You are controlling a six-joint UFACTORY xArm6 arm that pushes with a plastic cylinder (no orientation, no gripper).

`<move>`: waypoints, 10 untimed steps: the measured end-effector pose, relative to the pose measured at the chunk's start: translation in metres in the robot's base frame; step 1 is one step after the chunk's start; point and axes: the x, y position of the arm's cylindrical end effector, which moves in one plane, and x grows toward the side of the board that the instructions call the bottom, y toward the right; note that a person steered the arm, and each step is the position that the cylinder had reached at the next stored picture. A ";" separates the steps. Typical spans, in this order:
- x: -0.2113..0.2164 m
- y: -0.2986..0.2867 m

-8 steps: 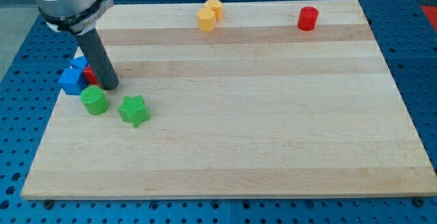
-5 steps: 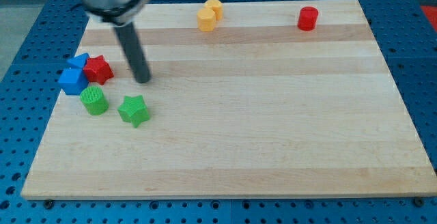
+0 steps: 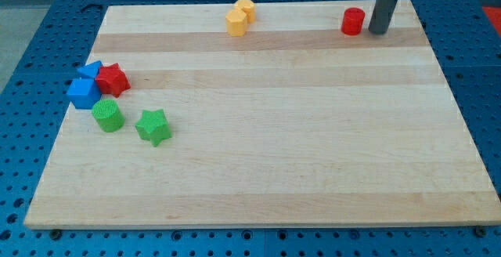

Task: Slide the red circle to the red star

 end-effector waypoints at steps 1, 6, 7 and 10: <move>-0.011 -0.020; -0.013 -0.160; 0.029 -0.202; 0.118 -0.266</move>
